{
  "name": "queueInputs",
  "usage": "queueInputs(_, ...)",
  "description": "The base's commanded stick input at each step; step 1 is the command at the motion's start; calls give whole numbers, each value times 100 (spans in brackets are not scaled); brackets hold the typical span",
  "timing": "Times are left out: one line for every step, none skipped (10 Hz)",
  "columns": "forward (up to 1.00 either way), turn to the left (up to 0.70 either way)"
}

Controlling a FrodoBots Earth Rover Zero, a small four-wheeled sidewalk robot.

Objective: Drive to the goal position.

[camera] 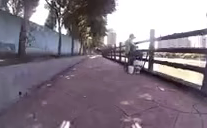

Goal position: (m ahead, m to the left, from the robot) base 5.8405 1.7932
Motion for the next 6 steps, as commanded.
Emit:
queueInputs(70, 0)
queueInputs(70, 0)
queueInputs(70, 0)
queueInputs(70, 0)
queueInputs(70, 0)
queueInputs(70, 0)
